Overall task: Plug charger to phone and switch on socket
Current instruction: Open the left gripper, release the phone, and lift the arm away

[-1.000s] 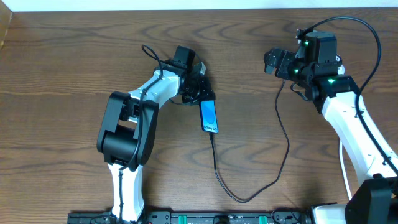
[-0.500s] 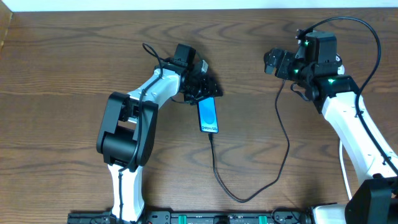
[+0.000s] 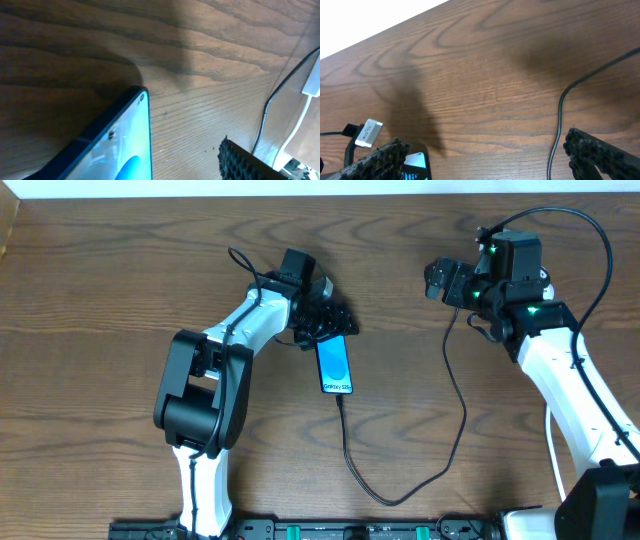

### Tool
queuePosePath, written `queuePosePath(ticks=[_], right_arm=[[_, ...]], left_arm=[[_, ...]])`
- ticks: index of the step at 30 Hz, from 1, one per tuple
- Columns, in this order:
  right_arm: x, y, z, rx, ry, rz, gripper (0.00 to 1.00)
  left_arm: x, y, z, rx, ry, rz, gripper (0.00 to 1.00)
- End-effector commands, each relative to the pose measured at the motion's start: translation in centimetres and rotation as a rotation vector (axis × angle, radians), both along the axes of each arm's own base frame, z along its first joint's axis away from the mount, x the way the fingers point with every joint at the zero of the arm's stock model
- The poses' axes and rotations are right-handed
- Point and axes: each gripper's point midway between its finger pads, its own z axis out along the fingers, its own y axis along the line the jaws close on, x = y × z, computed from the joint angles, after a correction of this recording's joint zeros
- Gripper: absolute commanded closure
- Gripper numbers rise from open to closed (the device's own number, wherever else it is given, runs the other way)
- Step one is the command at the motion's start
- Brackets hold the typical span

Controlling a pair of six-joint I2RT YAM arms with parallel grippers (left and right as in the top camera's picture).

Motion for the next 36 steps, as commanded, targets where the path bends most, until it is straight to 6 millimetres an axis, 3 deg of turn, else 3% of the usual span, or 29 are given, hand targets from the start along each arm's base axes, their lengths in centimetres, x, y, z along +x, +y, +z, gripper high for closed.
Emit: queuePosePath(ticks=[1, 18, 28, 32, 33, 36], right_arm=[[0.0, -0.3, 0.8, -0.014, -0.019, 0.001, 0.01], [-0.2, -0.3, 0.6, -0.016, -0.012, 0.001, 0.01], [-0.3, -0.3, 0.5, -0.023, -0.007, 0.004, 0.01], [-0.4, -0.4, 0.3, -0.024, 0.001, 0.004, 0.01], [-0.4, -0.4, 0.3, -0.024, 0.001, 0.004, 0.01], [-0.4, -0.4, 0.3, -0.024, 0.001, 0.004, 0.01]], left_arm=[[-0.4, 2.8, -3.3, 0.169, 0.026, 0.037, 0.19], [-0.6, 4.7, -4.0, 0.259, 0.040, 0.064, 0.18], [0.0, 7.1, -4.1, 0.265, 0.063, 0.112, 0.18], [0.9, 9.2, -2.5, 0.274, 0.042, 0.091, 0.18], [1.5, 11.2, -1.1, 0.323, 0.018, 0.103, 0.18], [2.0, 14.1, 1.2, 0.415, -0.016, 0.127, 0.18]])
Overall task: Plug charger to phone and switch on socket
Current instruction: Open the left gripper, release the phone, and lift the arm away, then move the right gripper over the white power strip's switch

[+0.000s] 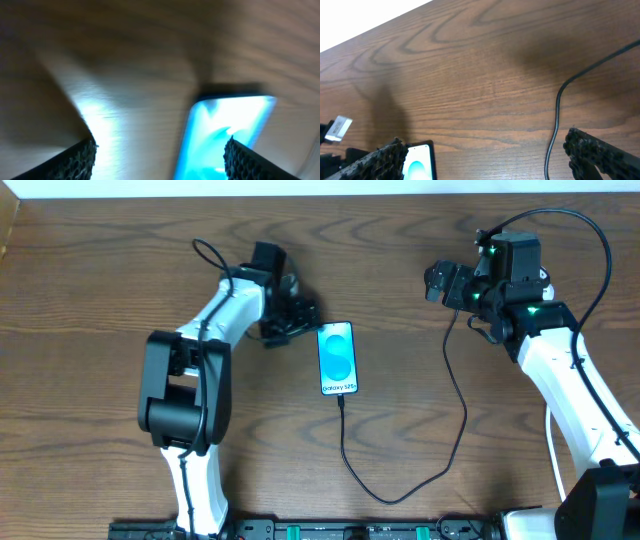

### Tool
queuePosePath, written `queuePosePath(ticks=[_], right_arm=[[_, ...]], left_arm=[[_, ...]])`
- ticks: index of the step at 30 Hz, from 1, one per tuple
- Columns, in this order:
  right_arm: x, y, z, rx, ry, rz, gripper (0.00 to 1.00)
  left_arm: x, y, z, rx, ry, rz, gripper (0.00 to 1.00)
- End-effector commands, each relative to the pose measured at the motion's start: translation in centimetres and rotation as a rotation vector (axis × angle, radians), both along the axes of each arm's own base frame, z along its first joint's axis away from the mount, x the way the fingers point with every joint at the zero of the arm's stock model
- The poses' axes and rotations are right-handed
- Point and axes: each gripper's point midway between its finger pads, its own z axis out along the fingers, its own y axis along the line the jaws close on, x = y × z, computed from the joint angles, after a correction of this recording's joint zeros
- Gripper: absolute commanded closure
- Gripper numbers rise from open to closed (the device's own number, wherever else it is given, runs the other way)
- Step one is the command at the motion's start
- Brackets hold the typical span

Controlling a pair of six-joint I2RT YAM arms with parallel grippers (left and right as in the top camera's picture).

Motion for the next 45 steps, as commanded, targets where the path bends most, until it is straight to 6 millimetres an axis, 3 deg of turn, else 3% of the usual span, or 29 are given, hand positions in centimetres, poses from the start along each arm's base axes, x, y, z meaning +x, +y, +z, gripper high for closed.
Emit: queuePosePath(ticks=[1, 7, 17, 21, 38, 45], right_arm=[[0.0, -0.3, 0.8, -0.015, -0.020, -0.001, 0.01], [0.0, -0.3, 0.8, -0.014, -0.020, 0.000, 0.01], [0.0, -0.2, 0.8, -0.014, -0.020, 0.001, 0.01], [0.2, -0.2, 1.0, -0.011, -0.035, 0.001, 0.01], [0.7, -1.1, 1.6, -0.011, -0.049, -0.022, 0.01], [0.7, -4.6, 5.7, -0.066, -0.037, -0.048, 0.01]], left_arm=[[1.5, 6.0, 2.3, 0.198, -0.074, 0.019, 0.18], [1.8, 8.0, 9.1, 0.208, -0.203, 0.060, 0.18], [-1.7, 8.1, 21.6, 0.159, -0.469, 0.088, 0.17], [-2.0, 8.2, 22.6, 0.156, -0.495, 0.091, 0.18], [-2.0, 8.2, 22.5, 0.156, -0.493, 0.091, 0.17], [-2.0, 8.2, 22.5, 0.156, -0.493, 0.091, 0.17]])
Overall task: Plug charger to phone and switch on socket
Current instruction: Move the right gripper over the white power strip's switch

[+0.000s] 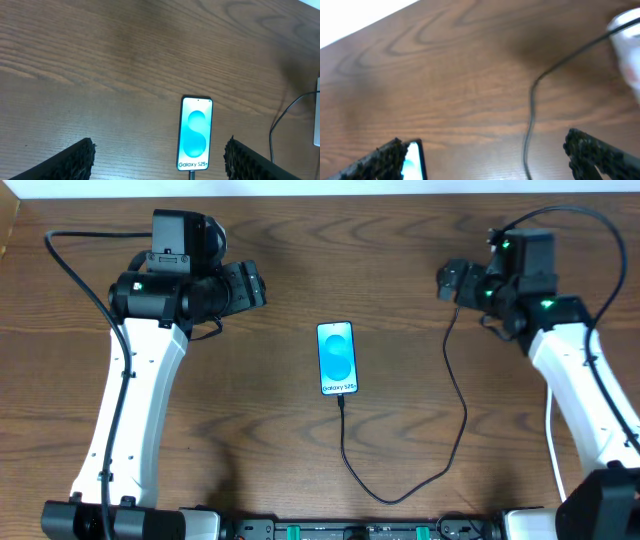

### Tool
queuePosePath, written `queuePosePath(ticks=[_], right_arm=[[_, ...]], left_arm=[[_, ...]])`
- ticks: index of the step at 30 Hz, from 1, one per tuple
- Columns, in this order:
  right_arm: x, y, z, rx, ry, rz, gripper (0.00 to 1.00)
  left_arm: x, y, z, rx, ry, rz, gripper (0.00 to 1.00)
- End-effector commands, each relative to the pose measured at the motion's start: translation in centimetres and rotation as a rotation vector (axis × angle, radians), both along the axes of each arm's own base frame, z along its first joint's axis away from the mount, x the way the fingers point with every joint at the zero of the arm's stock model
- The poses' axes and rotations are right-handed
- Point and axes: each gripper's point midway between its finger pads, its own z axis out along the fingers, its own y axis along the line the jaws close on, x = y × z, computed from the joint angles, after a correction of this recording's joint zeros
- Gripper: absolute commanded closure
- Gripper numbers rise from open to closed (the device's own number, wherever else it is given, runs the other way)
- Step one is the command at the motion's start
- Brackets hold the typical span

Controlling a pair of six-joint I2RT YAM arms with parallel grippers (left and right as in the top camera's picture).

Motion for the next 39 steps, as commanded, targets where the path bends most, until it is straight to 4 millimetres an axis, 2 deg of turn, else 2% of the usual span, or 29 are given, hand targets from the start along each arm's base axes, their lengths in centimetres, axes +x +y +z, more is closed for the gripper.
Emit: queuePosePath(ticks=[1, 5, 8, 9, 11, 12, 16, 21, 27, 31, 39], right_arm=[[1.0, -2.6, 5.7, -0.051, -0.090, -0.014, 0.01], [0.6, -5.5, 8.8, -0.071, -0.099, -0.051, 0.01], [0.3, -8.2, 10.8, -0.110, -0.116, -0.079, 0.01], [0.1, -9.7, 11.4, -0.134, -0.127, -0.092, 0.01], [0.1, -11.2, 11.7, -0.155, -0.136, -0.109, 0.01], [0.0, -13.0, 11.7, -0.164, -0.137, -0.134, 0.01], [-0.2, -15.8, 10.8, -0.129, -0.127, -0.129, 0.01], [0.0, -18.4, 8.5, -0.016, -0.097, -0.097, 0.01], [0.4, -20.4, 4.0, 0.024, 0.017, -0.021, 0.01], [0.9, -19.9, 0.6, 0.049, 0.080, 0.083, 0.01], [2.9, -19.6, -5.6, 0.103, 0.161, 0.109, 0.01]], left_arm=[[-0.1, 0.1, 0.6, 0.014, -0.016, -0.007, 0.17], [-0.1, 0.1, 0.6, 0.014, -0.016, -0.007, 0.17], [-0.1, 0.1, 0.6, 0.014, -0.016, -0.007, 0.17], [-0.1, 0.1, 0.6, 0.013, -0.016, -0.007, 0.17], [-0.1, 0.1, 0.6, 0.014, -0.016, -0.007, 0.17], [-0.1, 0.1, 0.6, 0.014, -0.016, -0.007, 0.17], [-0.1, 0.1, 0.6, 0.014, -0.016, -0.007, 0.17], [-0.1, 0.1, 0.6, 0.014, -0.016, -0.007, 0.17], [-0.1, 0.1, 0.6, 0.014, -0.016, -0.007, 0.17], [-0.1, 0.1, 0.6, 0.014, -0.016, -0.007, 0.17], [-0.1, 0.1, 0.6, 0.014, -0.016, -0.007, 0.17]])
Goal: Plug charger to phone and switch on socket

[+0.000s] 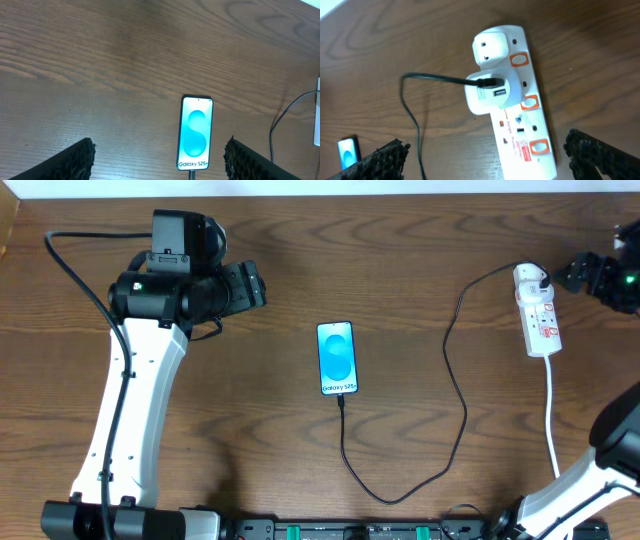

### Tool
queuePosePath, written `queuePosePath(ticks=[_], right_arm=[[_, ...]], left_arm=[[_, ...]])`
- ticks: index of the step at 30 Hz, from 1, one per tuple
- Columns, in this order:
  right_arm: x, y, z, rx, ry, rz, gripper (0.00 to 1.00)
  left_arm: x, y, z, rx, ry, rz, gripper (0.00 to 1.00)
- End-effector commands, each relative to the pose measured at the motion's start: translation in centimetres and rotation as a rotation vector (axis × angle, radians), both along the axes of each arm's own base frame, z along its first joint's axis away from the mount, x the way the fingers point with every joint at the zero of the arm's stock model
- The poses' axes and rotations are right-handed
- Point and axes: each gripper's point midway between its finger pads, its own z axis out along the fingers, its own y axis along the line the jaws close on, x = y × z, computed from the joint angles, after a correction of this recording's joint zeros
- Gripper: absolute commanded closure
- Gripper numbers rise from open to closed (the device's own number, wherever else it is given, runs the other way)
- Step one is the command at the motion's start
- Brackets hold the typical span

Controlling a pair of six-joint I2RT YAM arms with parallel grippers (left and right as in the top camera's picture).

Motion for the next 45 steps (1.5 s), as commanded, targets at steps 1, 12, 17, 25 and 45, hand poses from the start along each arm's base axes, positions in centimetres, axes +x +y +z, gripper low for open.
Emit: queuePosePath(ticks=[1, 12, 17, 25, 45], right_arm=[[1.2, 0.7, -1.2, 0.020, -0.010, 0.044, 0.01], [1.9, 1.7, -5.2, 0.089, 0.077, -0.002, 0.01], [2.8, 2.7, -5.7, 0.081, 0.063, 0.024, 0.01], [3.4, 3.5, -6.0, 0.052, 0.058, 0.044, 0.01], [2.5, 3.5, -8.2, 0.005, 0.116, 0.026, 0.01]], left_arm=[[0.0, 0.1, 0.6, 0.014, -0.019, -0.007, 0.17], [0.0, 0.1, 0.6, 0.014, -0.019, -0.006, 0.17], [0.0, 0.1, 0.6, 0.013, -0.019, -0.007, 0.17], [0.0, 0.1, 0.6, 0.014, -0.019, -0.006, 0.17], [0.0, 0.1, 0.6, 0.013, -0.019, -0.007, 0.17]])
